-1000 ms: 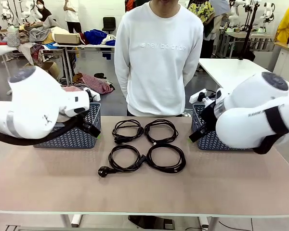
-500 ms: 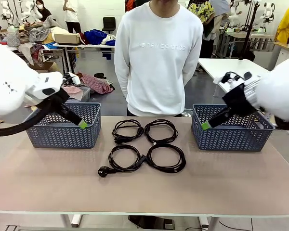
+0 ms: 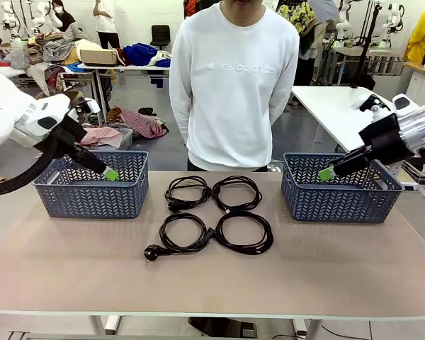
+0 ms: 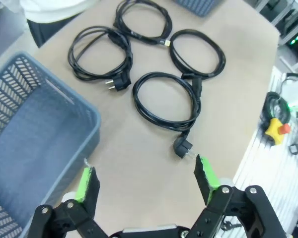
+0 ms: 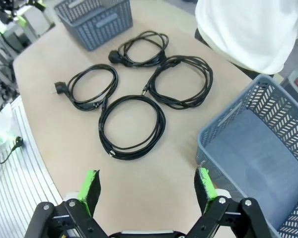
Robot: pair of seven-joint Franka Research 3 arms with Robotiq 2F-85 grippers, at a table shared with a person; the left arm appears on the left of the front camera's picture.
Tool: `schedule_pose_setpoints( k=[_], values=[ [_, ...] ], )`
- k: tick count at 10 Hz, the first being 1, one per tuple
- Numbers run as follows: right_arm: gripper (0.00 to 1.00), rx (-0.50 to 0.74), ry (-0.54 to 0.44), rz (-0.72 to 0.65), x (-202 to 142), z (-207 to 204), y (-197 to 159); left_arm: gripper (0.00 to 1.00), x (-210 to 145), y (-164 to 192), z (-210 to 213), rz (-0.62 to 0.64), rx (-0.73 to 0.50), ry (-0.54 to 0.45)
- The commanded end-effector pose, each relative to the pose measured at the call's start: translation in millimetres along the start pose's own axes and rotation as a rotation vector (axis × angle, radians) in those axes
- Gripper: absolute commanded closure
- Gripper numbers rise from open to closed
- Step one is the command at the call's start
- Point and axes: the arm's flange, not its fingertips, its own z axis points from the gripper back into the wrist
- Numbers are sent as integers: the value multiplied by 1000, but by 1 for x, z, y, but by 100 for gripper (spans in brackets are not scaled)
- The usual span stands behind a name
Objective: Organize the cables according to human instructions.
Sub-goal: Pick up a bundle of cables and place it in the basket indicated by the human.
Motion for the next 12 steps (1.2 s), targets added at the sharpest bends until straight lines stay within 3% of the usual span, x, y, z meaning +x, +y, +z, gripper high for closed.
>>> schedule_pose_setpoints(
  k=[1, 12],
  values=[
    [0, 40, -31, 12, -2, 0, -15, 0, 1, 7, 6, -16, -20, -21],
    [0, 10, -12, -4, -1, 3, -4, 0, -1, 3, 5, 1, -4, -9]
  ],
)
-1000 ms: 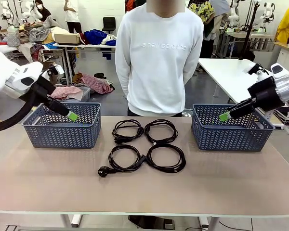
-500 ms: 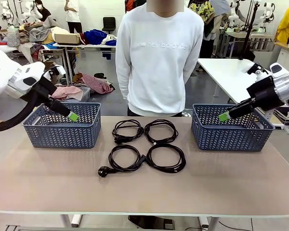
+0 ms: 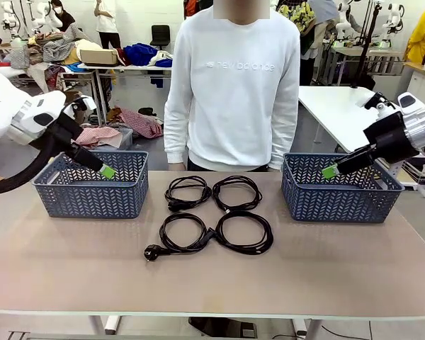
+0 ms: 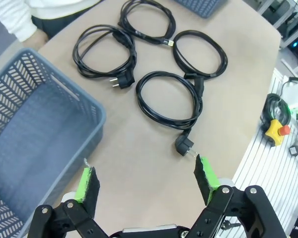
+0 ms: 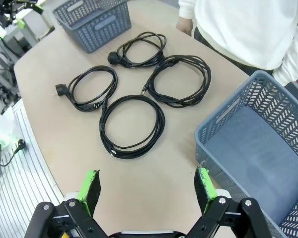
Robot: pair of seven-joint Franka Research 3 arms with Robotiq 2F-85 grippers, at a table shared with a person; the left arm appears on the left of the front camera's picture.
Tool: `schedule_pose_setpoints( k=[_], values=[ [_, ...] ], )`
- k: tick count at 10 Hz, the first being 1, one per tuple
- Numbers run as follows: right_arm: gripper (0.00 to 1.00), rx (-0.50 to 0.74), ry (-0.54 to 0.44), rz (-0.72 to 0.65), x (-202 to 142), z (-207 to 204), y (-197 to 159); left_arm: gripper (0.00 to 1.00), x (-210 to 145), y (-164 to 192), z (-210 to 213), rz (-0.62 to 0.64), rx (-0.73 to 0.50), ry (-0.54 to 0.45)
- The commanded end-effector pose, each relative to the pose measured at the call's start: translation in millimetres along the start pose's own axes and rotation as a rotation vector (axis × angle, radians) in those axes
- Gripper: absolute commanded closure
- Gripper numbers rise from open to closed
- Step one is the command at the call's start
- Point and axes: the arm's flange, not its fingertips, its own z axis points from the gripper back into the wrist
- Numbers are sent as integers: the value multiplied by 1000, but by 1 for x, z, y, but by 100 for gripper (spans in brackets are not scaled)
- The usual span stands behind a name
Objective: Organize the cables according to human instructions.
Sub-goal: Pick up a bundle of cables and place it in the basket indicated by the human.
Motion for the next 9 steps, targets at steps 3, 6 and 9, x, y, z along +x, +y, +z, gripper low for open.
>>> schedule_pose_setpoints(
  k=[3, 6, 9],
  values=[
    [0, 14, -15, 25, 0, -2, -4, 0, -2, 3, -2, -16, -21, -19],
    [0, 14, -15, 25, 0, -2, -4, 0, -2, 3, -2, -16, -21, -19],
    [0, 14, -15, 25, 0, -2, -4, 0, -2, 3, -2, -16, -21, -19]
  ],
)
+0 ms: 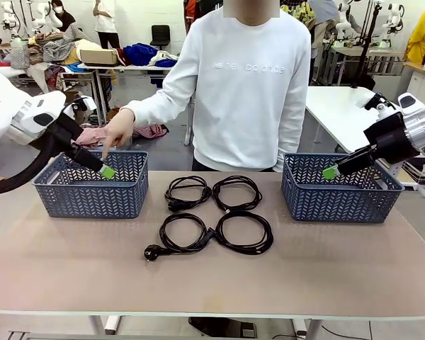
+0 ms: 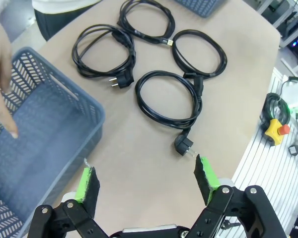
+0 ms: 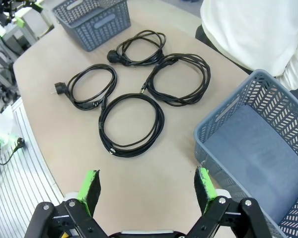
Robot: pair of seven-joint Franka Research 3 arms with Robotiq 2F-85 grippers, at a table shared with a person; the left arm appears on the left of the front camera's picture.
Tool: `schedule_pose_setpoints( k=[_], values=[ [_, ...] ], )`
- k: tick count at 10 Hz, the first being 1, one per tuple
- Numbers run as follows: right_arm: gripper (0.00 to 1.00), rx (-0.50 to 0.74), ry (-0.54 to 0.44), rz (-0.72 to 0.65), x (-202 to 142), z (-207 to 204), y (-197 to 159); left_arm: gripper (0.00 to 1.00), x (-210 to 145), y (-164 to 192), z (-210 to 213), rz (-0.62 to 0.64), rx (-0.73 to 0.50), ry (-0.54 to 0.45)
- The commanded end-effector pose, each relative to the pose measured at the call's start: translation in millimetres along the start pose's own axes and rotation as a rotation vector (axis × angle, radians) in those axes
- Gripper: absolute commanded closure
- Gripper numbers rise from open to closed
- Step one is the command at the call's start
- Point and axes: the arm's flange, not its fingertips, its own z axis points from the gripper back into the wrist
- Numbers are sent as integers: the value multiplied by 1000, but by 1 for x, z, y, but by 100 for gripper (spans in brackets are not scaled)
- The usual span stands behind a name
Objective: Organize the cables according to human instructions.
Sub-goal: Pick up a bundle of cables and place it in the basket indicated by the human.
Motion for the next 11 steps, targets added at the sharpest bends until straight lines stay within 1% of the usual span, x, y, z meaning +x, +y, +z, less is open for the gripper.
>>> schedule_pose_setpoints(
  k=[1, 7, 8, 11],
  values=[
    [0, 16, -22, 21, 0, -2, -4, 0, -2, 3, -2, -15, -19, -21],
    [0, 16, -22, 21, 0, -2, -4, 0, -2, 3, -2, -15, -19, -21],
    [0, 16, -22, 21, 0, -2, -4, 0, 0, 0, 0, -1, 0, 0],
    [0, 16, -22, 21, 0, -2, -4, 0, 26, -18, -42, -150, -19, 133]
  ],
)
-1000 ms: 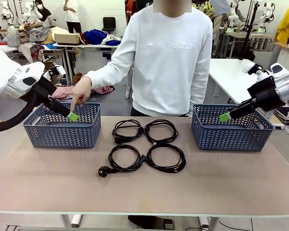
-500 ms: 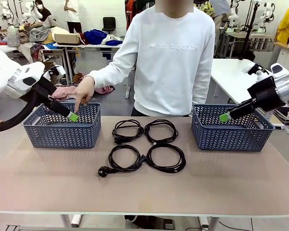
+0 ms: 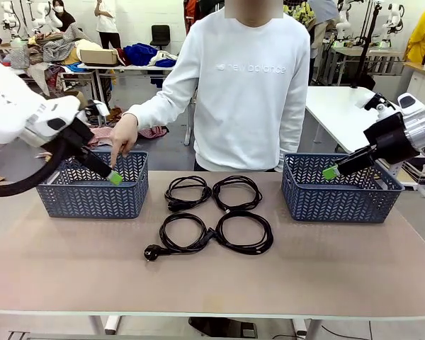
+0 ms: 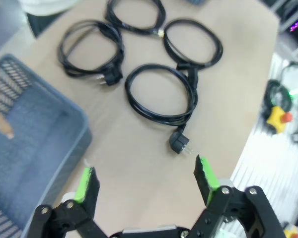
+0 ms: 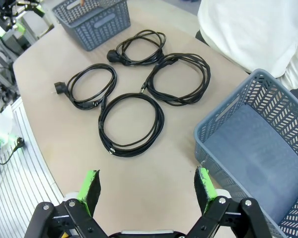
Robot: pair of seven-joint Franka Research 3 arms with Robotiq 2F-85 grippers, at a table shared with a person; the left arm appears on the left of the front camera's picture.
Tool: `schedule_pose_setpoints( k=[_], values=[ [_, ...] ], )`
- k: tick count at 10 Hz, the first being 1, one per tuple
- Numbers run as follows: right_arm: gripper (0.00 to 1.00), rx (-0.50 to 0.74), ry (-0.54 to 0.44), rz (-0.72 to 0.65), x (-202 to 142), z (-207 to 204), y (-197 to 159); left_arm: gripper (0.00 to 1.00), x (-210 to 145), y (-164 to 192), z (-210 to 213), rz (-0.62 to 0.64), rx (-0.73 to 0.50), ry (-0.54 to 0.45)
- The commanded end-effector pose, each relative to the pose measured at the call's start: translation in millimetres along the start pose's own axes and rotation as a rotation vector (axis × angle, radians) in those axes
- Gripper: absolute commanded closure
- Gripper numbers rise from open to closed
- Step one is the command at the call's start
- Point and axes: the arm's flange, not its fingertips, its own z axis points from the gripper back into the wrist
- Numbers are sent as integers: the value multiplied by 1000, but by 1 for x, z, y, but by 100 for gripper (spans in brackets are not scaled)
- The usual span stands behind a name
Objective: Organize the cables according to human instructions.
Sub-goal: Pick up a bundle of cables and place it in the basket indicated by the human.
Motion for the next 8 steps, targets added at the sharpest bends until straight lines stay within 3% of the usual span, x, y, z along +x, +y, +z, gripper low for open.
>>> schedule_pose_setpoints(
  k=[1, 4, 8],
  values=[
    [0, 17, -24, 20, 1, -2, -4, 0, 24, -4, -28, -122, -7, 91],
    [0, 17, -24, 20, 1, -2, -4, 0, 47, -27, -81, -264, -18, 190],
    [0, 17, -24, 20, 1, -2, -4, 0, 53, -55, -138, -391, -29, 294]
  ],
)
